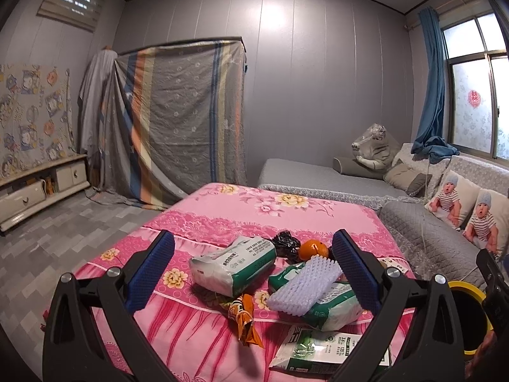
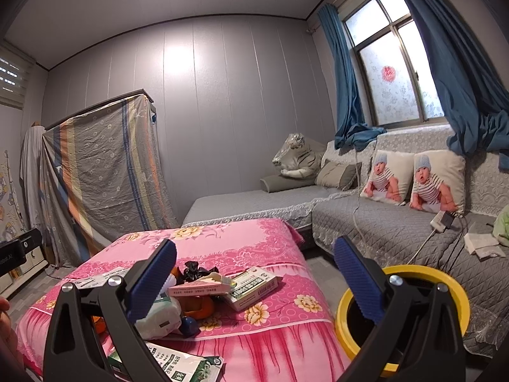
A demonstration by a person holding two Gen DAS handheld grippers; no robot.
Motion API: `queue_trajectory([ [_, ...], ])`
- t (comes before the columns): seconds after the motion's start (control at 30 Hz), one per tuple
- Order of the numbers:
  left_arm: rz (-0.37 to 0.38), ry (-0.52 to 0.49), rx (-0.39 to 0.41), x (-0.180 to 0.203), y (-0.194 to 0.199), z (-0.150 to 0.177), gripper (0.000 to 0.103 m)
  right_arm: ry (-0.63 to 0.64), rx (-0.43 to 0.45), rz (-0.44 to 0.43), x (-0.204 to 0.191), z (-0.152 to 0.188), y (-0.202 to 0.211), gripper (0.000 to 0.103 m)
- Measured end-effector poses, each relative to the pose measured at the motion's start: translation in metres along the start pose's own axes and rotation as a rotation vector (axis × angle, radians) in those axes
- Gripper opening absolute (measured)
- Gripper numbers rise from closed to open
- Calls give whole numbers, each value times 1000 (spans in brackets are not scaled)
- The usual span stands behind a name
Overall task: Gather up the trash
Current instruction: 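Grasp the white-green milk carton with the right gripper while the left grasps the white foam net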
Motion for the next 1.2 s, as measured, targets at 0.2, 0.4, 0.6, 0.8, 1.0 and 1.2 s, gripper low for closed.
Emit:
queue_trajectory([
  [0.2, 5, 68, -69, -50, -28, 9, 95, -51, -130, -300, 12, 8, -29, 96],
  [0.4, 90, 128, -145, -93, -50, 37, 95, 292, -284, -762, -32, 39, -20, 96],
  [0.6, 261, 230, -293, -98, -66, 67, 95, 397, -467, -986, -71, 68, -23, 96],
  [0.8, 281, 39, -300, -80, -67, 71, 95, 531, -597, -1047, -101, 90, -31, 96],
  [1.0, 333, 42, -309, -84, -68, 72, 95, 576, -716, -1063, -110, 115, -49, 81],
  [1.2, 345, 43, -313, -91, -73, 73, 95, 510, -860, -1075, -114, 133, -68, 76],
])
Point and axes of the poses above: each gripper's, at about its wrist camera, not at the fingertips, and y roughly against the way its jaws point, x to its right, z to its underside, the point moved 2 cm from there along -y, roughly the way its jaws point, and after that the axes turned 14 degrees about x, right-handed, at the moved point
